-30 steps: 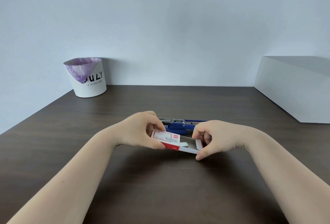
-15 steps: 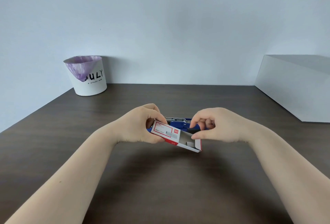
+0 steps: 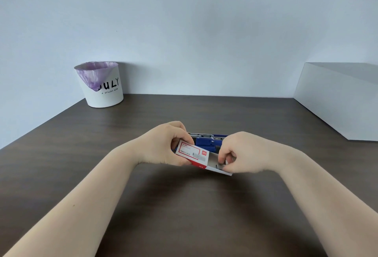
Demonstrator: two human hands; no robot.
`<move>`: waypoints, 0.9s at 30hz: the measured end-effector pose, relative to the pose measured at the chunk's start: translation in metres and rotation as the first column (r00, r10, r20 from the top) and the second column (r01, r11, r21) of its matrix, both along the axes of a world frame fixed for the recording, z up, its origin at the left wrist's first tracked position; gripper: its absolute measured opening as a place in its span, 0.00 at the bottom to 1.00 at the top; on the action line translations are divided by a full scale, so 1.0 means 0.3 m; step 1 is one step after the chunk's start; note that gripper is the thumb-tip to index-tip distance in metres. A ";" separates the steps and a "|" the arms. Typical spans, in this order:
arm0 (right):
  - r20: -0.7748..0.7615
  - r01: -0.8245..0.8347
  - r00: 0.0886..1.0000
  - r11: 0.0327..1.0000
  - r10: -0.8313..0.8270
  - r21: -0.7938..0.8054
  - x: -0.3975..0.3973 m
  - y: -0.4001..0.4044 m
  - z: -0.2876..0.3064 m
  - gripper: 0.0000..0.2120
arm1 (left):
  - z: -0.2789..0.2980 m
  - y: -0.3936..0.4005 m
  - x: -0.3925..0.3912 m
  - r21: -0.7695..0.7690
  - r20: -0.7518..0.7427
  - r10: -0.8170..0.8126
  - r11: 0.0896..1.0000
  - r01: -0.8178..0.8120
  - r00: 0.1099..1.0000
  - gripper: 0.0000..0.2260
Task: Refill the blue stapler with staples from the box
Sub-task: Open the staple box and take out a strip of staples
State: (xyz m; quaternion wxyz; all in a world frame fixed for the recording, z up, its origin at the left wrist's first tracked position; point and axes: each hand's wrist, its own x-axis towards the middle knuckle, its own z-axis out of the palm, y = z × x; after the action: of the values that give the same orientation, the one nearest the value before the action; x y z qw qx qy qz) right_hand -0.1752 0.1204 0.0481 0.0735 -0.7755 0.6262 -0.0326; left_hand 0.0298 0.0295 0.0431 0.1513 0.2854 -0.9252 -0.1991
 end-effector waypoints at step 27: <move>0.501 0.241 0.806 0.948 -0.316 0.209 -0.058 0.040 0.043 0.03 | -0.014 -0.013 0.005 0.040 0.196 -0.011 0.999 0.003 0.981 0.17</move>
State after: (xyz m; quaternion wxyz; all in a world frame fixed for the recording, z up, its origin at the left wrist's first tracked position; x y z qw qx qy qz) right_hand -0.1927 0.1323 0.0608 0.2893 -0.6292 0.6894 -0.2125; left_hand 0.0313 0.0258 0.0390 0.0530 0.3035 -0.9324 -0.1889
